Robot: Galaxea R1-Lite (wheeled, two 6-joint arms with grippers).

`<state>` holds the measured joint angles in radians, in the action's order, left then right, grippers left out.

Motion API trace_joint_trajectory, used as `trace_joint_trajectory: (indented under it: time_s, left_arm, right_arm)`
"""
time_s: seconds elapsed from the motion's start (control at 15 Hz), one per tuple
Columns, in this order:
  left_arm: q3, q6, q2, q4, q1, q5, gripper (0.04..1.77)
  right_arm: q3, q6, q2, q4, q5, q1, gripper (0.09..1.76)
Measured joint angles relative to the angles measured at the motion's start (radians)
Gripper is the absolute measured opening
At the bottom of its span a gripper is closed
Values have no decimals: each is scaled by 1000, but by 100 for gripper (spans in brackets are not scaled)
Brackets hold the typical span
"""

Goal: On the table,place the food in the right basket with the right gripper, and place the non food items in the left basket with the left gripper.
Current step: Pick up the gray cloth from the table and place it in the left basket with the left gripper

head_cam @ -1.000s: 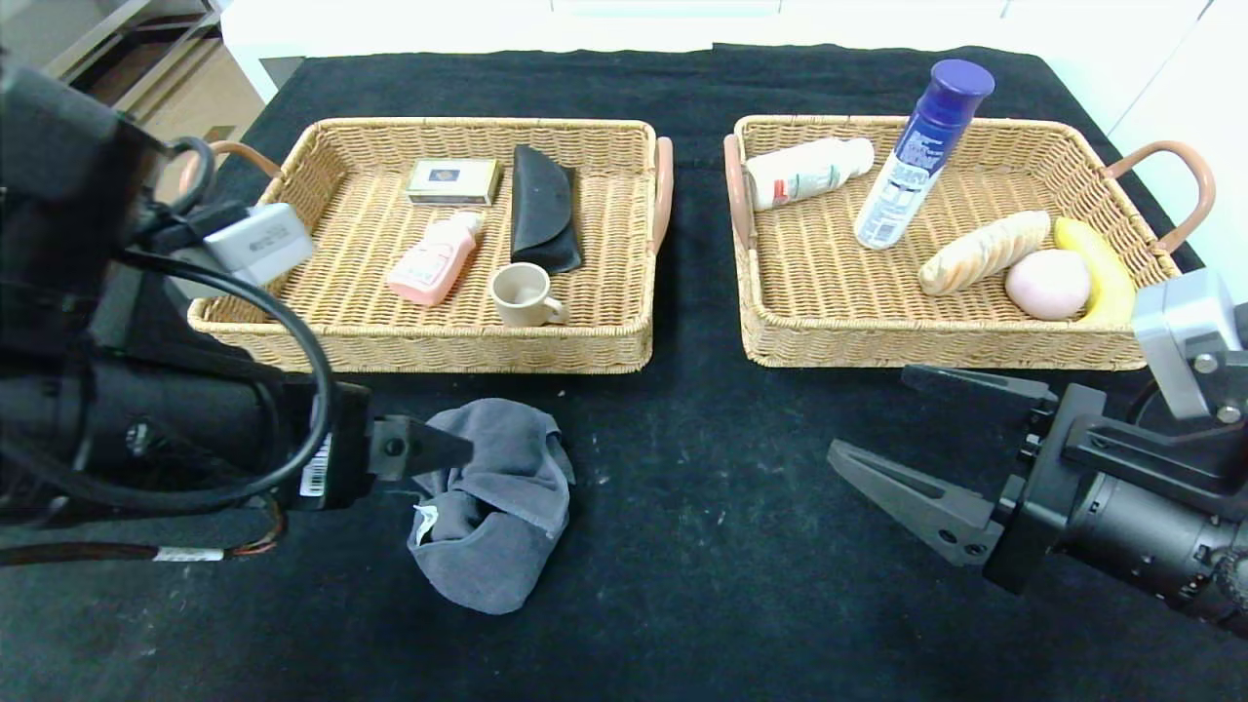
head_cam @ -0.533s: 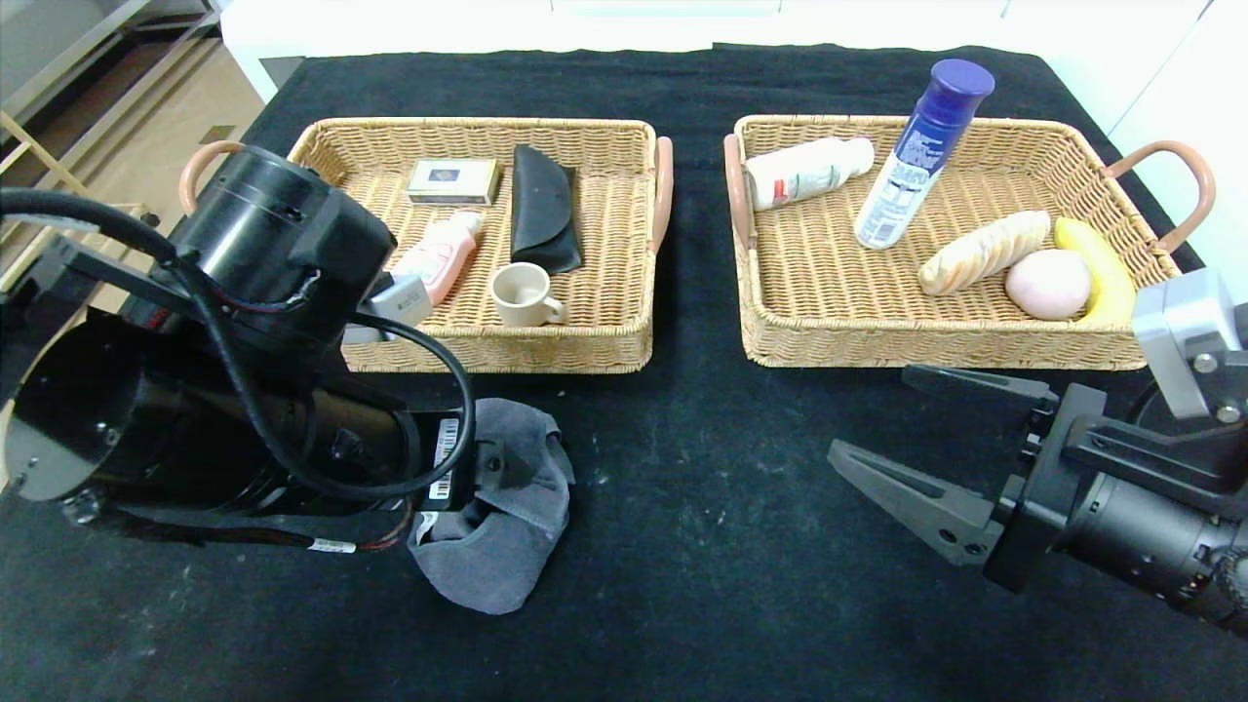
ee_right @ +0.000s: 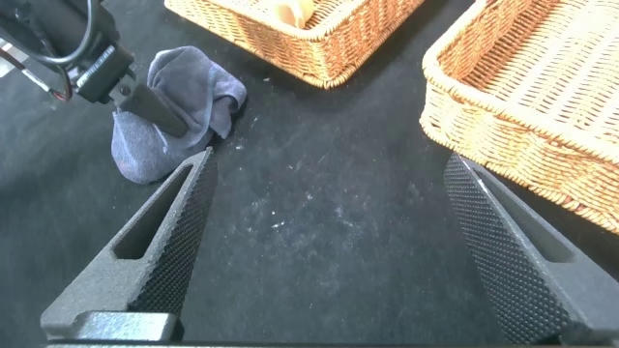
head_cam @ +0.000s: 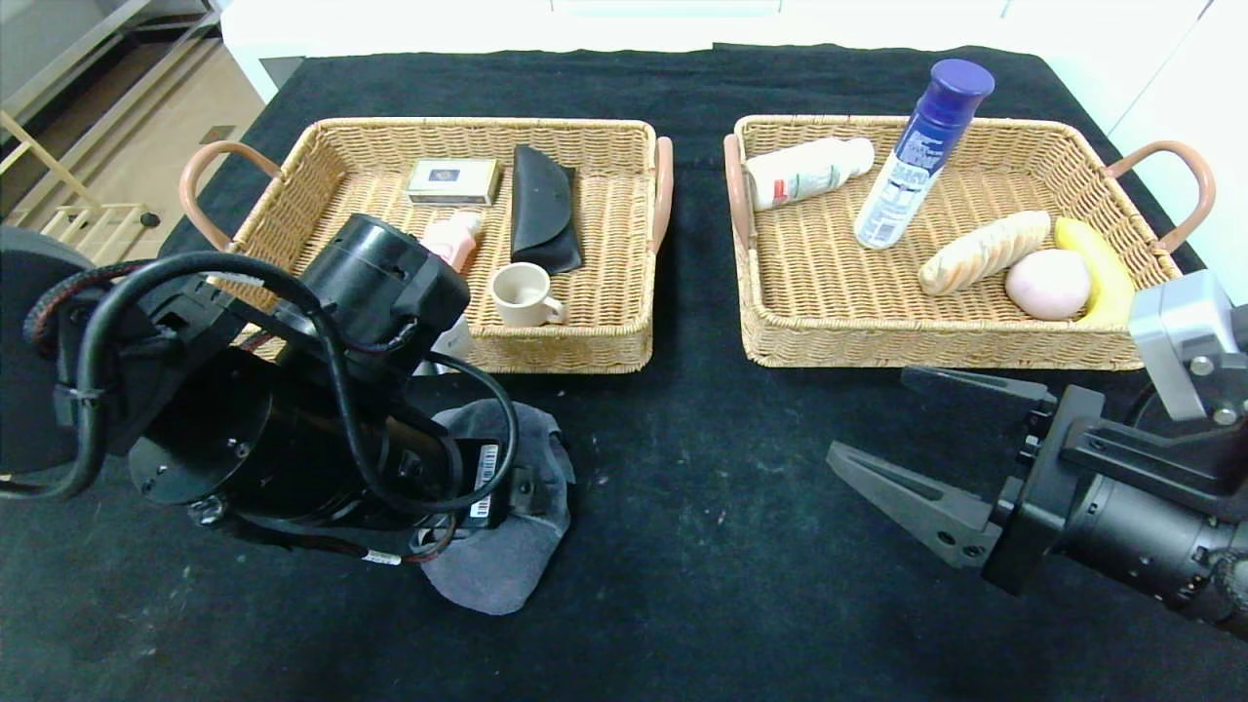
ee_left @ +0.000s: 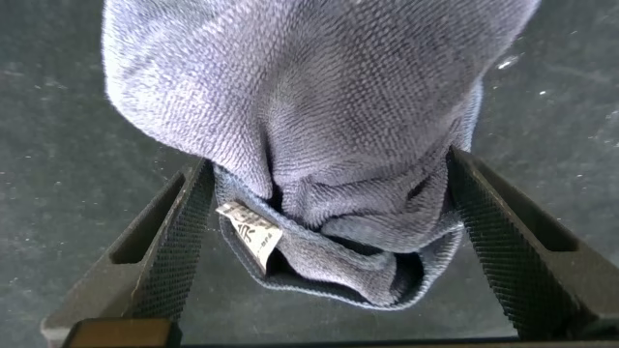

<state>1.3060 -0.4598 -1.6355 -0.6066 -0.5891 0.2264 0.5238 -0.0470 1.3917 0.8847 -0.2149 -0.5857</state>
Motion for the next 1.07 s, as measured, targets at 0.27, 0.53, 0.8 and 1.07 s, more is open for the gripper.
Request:
trace_joint_trajectory:
  time_s: [0.27,0.53,0.8,1.07]
  left_arm:
    - [-7,2,-11,0,3,-1,148]
    - [-9,2,-14,0,2,-5,92]
    - [-10,2,-13,0,3,-4,19]
    - [-10,2,-11,0,5,-7,19]
  right_arm:
    - [-2,0,2,0,0,-5,171]
    - [-3,0,3,-1,0,-6,171]
    - [-4,-1,7,-4,0,-9,171]
    - [-5,-1,12,-3,0,-9,171]
